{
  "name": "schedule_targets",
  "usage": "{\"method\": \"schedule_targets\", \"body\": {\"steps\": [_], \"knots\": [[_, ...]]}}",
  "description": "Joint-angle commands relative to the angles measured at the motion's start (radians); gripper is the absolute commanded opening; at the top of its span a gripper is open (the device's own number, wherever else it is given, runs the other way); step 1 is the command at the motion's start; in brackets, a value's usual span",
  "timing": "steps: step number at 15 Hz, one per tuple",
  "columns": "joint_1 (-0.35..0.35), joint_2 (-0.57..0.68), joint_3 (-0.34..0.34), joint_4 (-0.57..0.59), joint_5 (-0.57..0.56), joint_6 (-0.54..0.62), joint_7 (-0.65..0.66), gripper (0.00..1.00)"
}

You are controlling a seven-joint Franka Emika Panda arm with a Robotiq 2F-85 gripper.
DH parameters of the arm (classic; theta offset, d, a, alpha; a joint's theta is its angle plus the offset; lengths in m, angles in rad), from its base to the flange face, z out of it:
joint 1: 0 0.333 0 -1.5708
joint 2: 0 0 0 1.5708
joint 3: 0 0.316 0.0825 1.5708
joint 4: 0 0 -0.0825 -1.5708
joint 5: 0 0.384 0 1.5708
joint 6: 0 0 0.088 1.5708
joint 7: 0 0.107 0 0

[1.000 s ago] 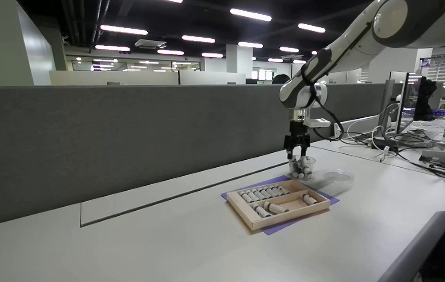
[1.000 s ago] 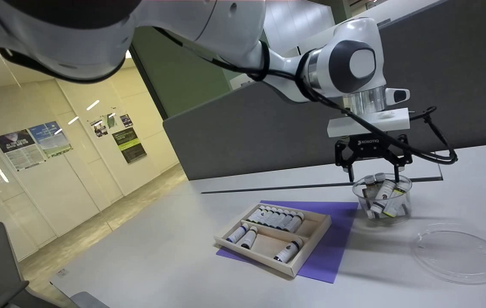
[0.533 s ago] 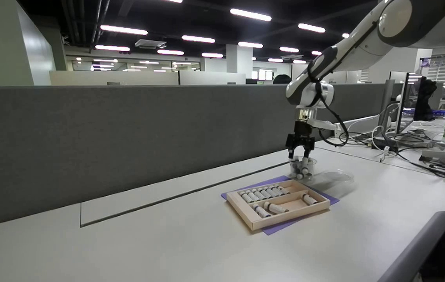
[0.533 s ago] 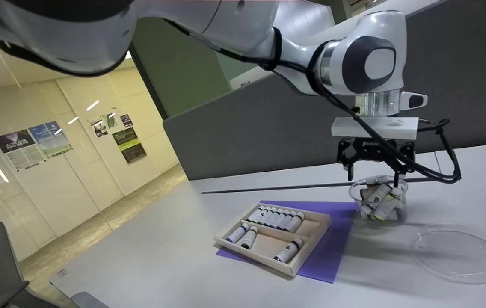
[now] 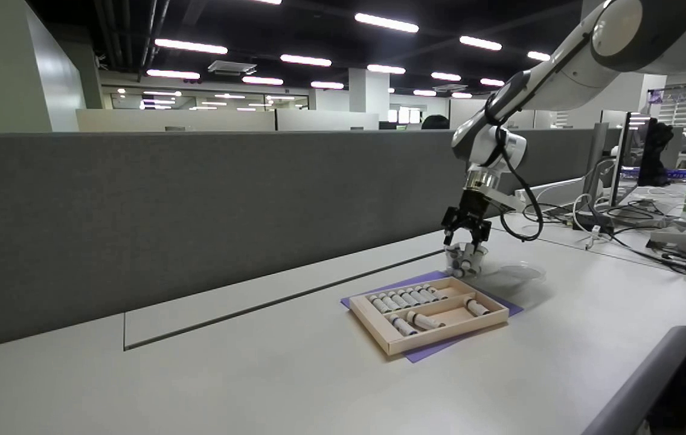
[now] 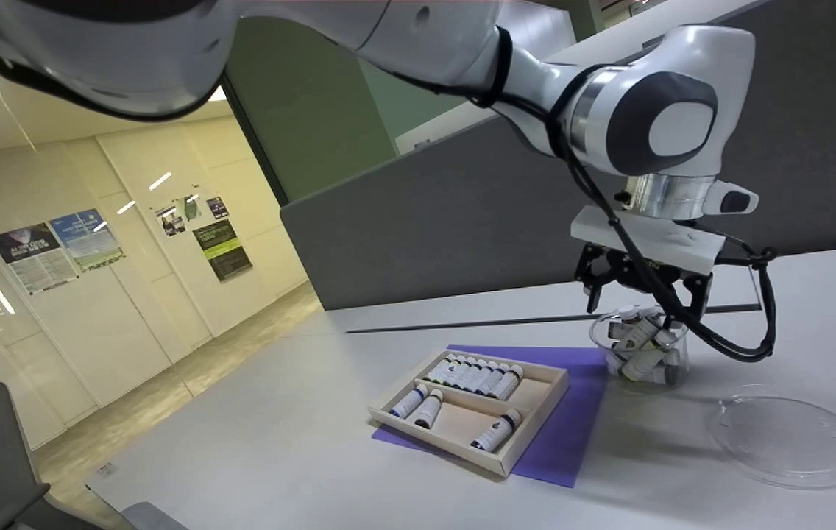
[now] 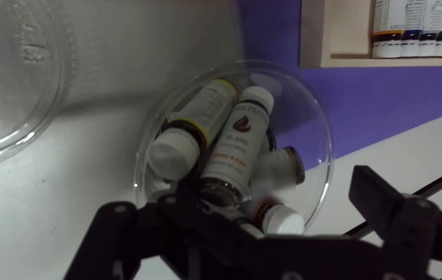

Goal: Take one bottle from the container and place it on the bottom part of the tray

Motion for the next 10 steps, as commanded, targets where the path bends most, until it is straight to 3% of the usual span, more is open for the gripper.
{"method": "schedule_targets", "body": {"steps": [1,3,4,5,10], "knots": [[-0.034,-0.029,0.013,-0.028,0.046,-0.054,0.018,1.00],[-0.055,-0.025,0.017,-0.021,0.082,-0.089,0.026,1.00],[-0.063,-0.024,0.016,-0.020,0.099,-0.104,0.029,0.75],[-0.069,-0.023,0.014,-0.020,0.112,-0.116,0.028,0.74],[-0.097,-0.018,0.006,-0.018,0.155,-0.155,0.038,0.35]]}}
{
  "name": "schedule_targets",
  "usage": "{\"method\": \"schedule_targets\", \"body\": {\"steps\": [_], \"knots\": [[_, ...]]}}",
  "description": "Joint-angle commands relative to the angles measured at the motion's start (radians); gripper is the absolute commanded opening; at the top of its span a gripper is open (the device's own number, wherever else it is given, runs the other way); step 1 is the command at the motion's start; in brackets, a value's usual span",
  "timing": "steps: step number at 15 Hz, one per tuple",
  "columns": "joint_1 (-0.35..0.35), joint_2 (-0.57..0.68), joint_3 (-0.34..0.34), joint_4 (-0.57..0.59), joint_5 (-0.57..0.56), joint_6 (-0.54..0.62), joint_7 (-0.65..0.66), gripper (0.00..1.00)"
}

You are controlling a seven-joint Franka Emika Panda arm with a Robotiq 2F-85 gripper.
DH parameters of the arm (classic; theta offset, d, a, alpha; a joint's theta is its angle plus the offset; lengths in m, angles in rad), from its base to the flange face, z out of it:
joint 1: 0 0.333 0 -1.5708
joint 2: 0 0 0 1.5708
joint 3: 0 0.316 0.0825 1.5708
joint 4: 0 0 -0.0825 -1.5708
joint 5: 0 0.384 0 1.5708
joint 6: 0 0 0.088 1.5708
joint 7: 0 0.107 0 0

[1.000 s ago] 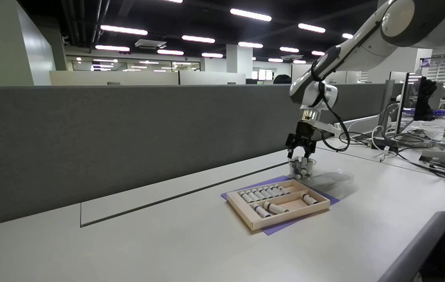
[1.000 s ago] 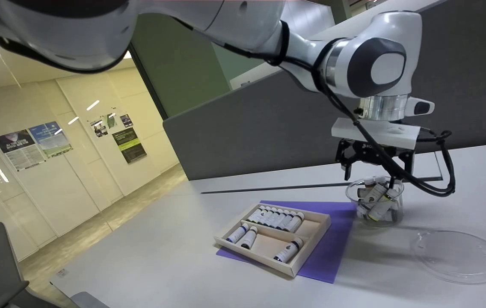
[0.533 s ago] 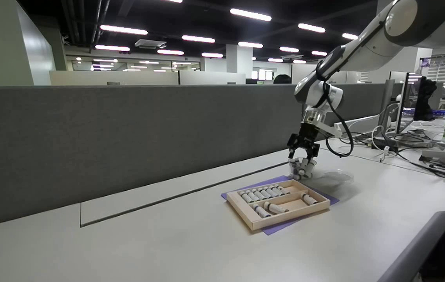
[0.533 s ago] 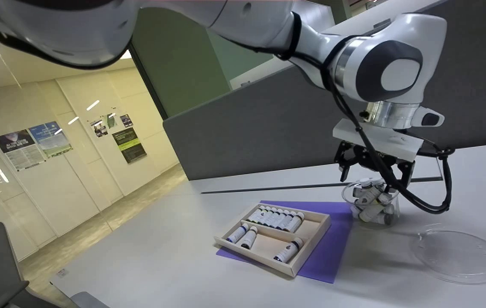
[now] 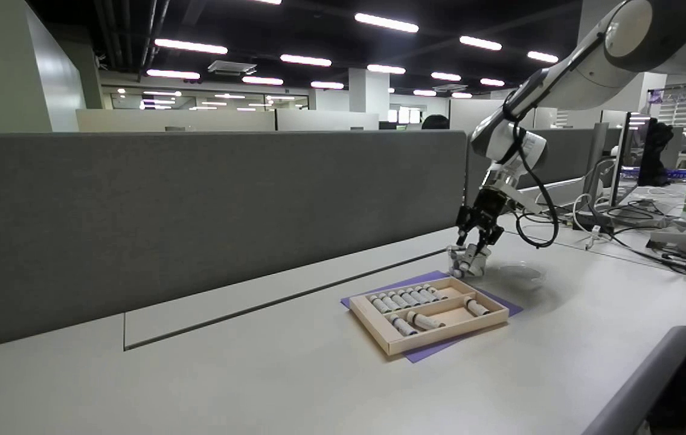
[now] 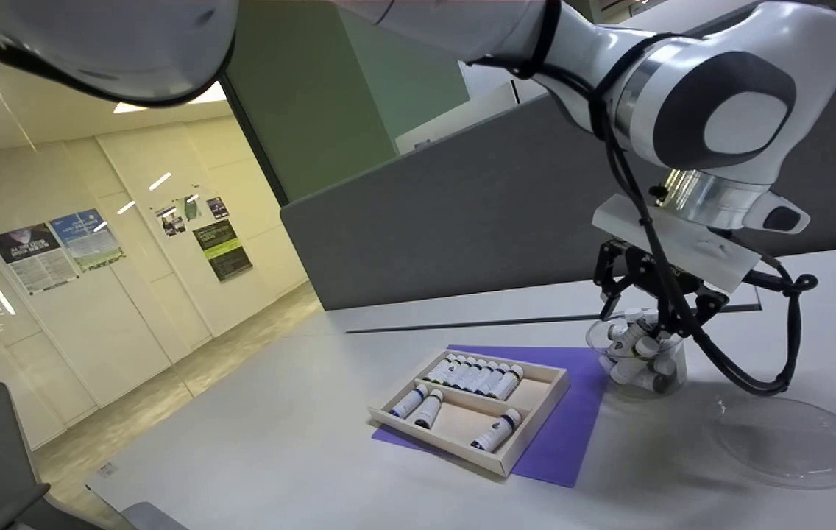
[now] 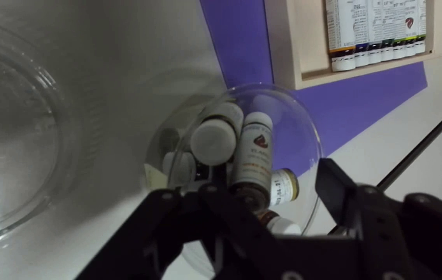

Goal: Take one bottle from the container and place it on the bottom part of the tray

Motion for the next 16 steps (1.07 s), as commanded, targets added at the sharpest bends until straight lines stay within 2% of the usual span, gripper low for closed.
{"method": "schedule_targets", "body": {"steps": [1,4,5,9,10,11,14,15,16], "knots": [[-0.022,-0.015,0.003,-0.016,0.029,-0.038,0.042,0.29],[-0.029,-0.015,0.002,-0.022,0.045,-0.048,0.044,0.05],[-0.027,-0.019,0.002,-0.027,0.045,-0.045,0.039,0.01],[-0.019,-0.023,-0.001,-0.030,0.040,-0.042,0.034,0.05],[-0.018,-0.024,-0.002,-0.029,0.040,-0.042,0.035,0.44],[-0.018,-0.024,-0.002,-0.028,0.039,-0.039,0.035,0.44],[-0.005,-0.032,-0.009,-0.031,0.029,-0.018,0.030,0.65],[-0.001,-0.035,-0.009,-0.034,0.026,-0.008,0.019,0.23],[0.005,-0.039,-0.011,-0.038,0.022,0.006,0.012,0.28]]}}
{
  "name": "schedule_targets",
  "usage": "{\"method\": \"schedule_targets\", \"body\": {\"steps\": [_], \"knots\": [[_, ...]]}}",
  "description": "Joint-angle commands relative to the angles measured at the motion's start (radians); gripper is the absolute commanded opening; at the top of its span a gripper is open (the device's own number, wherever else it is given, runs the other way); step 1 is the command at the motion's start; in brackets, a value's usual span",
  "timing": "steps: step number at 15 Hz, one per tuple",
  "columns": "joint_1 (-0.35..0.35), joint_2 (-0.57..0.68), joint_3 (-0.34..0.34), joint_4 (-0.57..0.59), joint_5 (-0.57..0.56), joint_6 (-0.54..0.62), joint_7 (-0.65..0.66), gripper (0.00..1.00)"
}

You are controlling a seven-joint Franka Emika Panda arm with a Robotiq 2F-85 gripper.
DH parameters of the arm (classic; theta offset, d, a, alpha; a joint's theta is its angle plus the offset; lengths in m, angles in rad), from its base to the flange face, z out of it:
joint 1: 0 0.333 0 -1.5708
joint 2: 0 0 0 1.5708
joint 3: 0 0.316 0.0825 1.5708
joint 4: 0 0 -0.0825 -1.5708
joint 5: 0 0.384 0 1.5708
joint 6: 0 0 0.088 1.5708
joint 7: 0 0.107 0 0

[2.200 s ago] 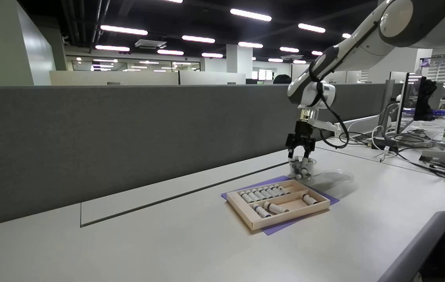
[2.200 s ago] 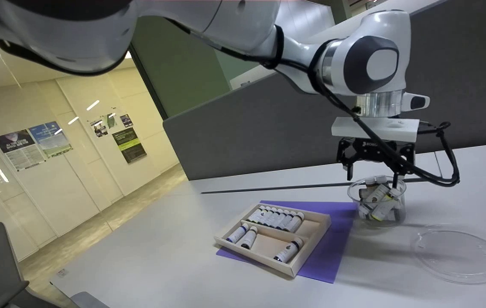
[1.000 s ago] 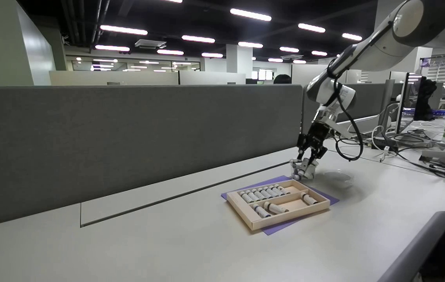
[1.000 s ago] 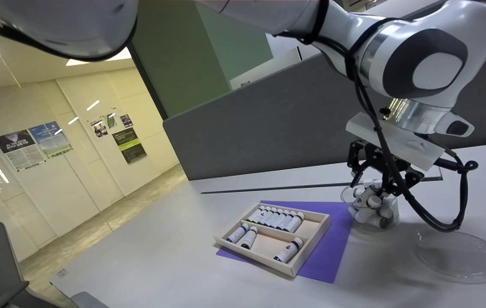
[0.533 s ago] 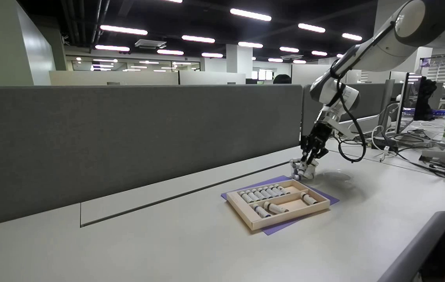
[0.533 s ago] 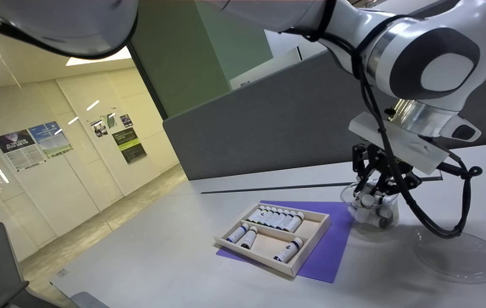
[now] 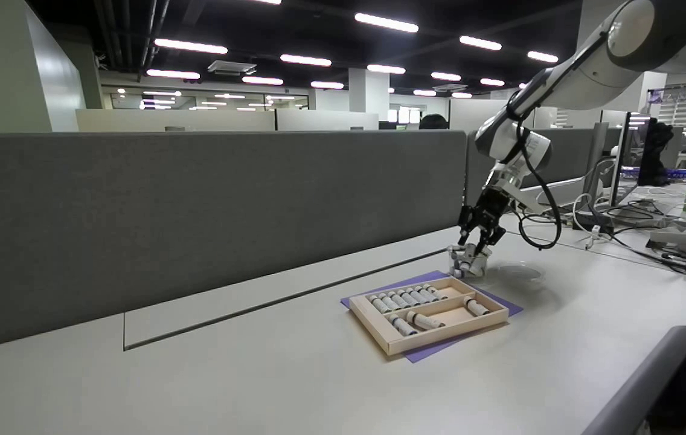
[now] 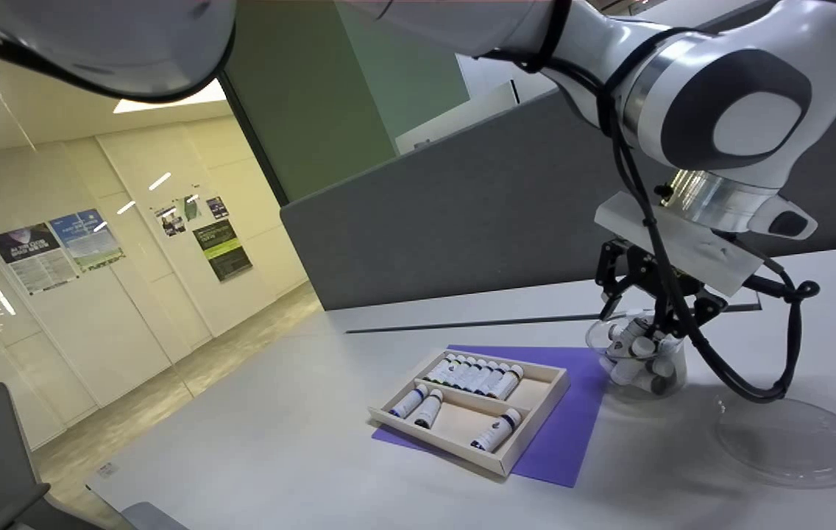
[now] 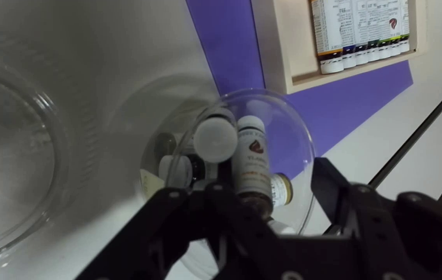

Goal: Take one bottle from the container and place it on the bottom part of the tray

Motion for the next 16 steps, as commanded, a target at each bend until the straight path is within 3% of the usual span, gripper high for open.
{"method": "schedule_targets", "body": {"steps": [1,4,10,16], "knots": [[0.022,-0.040,-0.011,-0.033,-0.017,0.036,0.000,0.27],[0.034,-0.046,-0.011,-0.036,-0.023,0.057,-0.008,0.04],[0.042,-0.077,0.006,-0.017,-0.009,0.038,0.014,0.06],[0.069,-0.168,0.080,0.123,0.040,-0.209,0.097,0.06]]}}
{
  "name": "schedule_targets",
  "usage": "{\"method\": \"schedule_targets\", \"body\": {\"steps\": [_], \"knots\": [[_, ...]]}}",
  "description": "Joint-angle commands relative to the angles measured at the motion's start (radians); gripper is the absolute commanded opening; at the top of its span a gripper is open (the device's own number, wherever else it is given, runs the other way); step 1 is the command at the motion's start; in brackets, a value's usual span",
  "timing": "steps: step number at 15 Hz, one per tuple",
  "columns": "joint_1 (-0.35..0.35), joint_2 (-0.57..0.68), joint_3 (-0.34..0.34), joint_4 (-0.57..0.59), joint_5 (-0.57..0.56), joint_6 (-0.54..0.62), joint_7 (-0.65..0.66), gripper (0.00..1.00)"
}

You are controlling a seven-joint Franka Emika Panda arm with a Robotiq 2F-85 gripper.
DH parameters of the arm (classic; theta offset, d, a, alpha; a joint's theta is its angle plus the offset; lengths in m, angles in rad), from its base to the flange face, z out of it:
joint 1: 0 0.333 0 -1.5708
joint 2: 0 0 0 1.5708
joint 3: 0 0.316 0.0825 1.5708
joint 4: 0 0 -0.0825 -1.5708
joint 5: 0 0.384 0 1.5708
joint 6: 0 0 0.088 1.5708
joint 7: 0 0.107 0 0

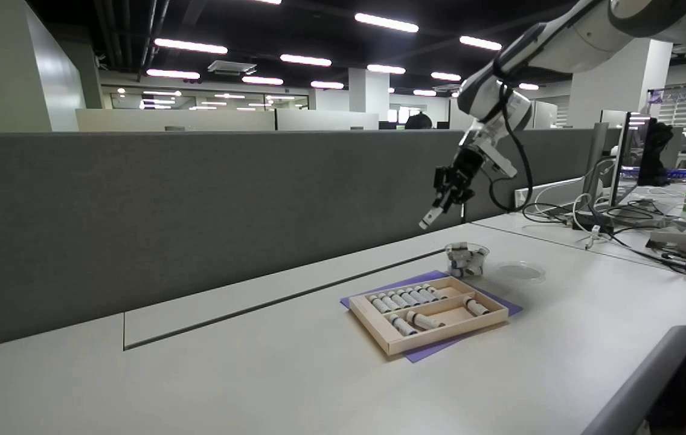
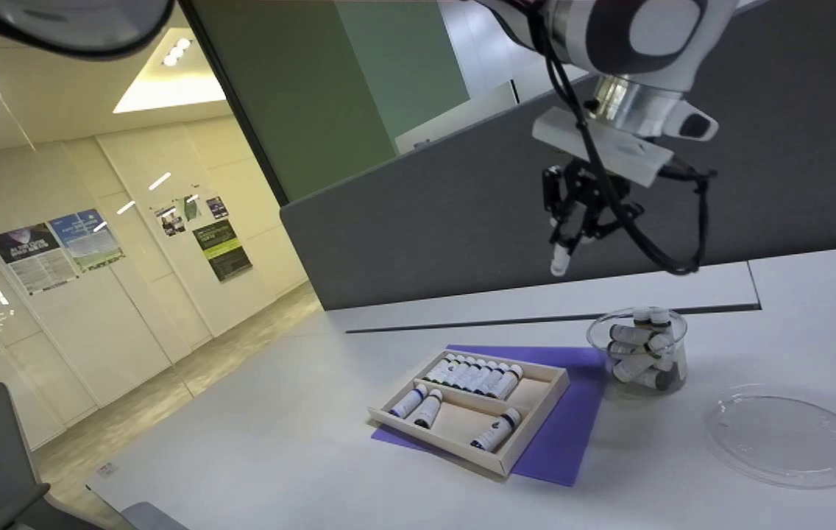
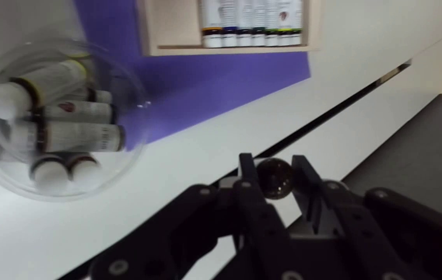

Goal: Take one bottle from the container and place it on the bottom part of the tray

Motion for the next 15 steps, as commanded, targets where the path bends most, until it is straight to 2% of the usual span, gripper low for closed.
{"method": "schedule_targets", "body": {"steps": [1,4,5,9,12,13,15], "knots": [[0.028,-0.055,0.031,0.106,0.039,-0.186,0.098,0.06],[0.063,-0.068,0.036,0.163,0.068,-0.326,0.136,0.06],[0.059,-0.071,0.061,0.161,0.065,-0.357,0.149,0.06],[0.084,-0.054,0.083,0.118,0.071,-0.474,0.152,0.06],[0.123,-0.037,0.065,0.071,0.027,-0.490,0.138,0.06],[0.156,-0.028,0.025,0.064,0.028,-0.497,0.124,0.06],[0.179,-0.008,0.010,0.054,0.007,-0.513,0.126,0.06]]}}
